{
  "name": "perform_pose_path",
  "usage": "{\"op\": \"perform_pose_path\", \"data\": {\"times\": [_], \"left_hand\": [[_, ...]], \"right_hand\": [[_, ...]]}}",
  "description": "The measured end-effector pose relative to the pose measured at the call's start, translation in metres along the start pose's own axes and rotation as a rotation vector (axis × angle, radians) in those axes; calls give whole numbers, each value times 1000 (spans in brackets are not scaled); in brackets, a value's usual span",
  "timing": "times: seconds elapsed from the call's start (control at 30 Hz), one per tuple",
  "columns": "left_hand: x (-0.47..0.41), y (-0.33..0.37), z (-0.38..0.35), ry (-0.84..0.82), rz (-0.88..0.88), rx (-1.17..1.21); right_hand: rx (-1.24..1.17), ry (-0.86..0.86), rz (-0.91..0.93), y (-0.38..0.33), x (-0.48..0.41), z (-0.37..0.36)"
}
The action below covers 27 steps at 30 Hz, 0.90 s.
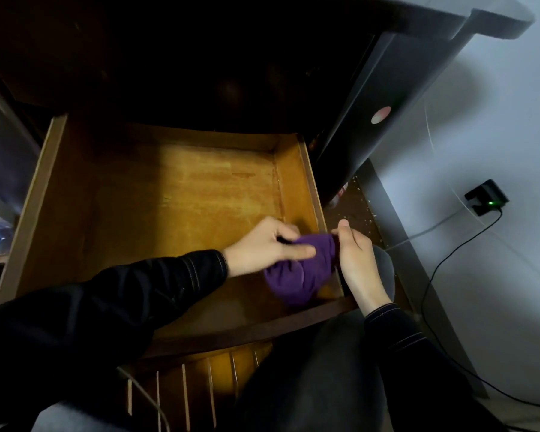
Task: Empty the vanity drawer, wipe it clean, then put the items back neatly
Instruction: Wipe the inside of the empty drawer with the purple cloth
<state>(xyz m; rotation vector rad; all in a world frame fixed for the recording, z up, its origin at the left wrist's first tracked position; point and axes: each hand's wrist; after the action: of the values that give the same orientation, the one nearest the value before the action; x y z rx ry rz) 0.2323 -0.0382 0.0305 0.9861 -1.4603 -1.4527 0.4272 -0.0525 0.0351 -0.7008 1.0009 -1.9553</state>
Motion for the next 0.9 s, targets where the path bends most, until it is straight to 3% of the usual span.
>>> {"op": "perform_pose_path", "data": {"times": [0.13, 0.4, 0.47, 0.57, 0.7, 0.77, 0.9], "left_hand": [[-9, 12, 12, 236, 56, 80], [5, 41, 25, 264, 10, -1], [11, 48, 28, 255, -48, -90], [17, 57, 32, 249, -159, -253], [26, 76, 34, 275, -302, -344], [30, 90, 37, 328, -345, -383], [41, 121, 58, 486, -429, -394]], "right_hand": [[-7, -2, 62, -2, 4, 1], [190, -4, 449, -20, 13, 12], [126, -9, 500, -36, 16, 16], [-4, -106, 492, -64, 24, 20], [-194, -551, 232, -97, 36, 20], [-234, -569, 225, -110, 40, 22], [-307, -412, 290, -134, 42, 32]]}}
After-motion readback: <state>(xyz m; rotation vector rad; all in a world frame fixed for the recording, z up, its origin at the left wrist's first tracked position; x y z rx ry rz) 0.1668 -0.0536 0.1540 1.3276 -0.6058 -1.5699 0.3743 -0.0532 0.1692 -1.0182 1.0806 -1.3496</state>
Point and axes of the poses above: each hand's wrist, its own x-axis away from the middle knuckle, its own z-axis out of the back of the hand, y = z × x, and after that the axes turned 14 degrees about y, right-handed
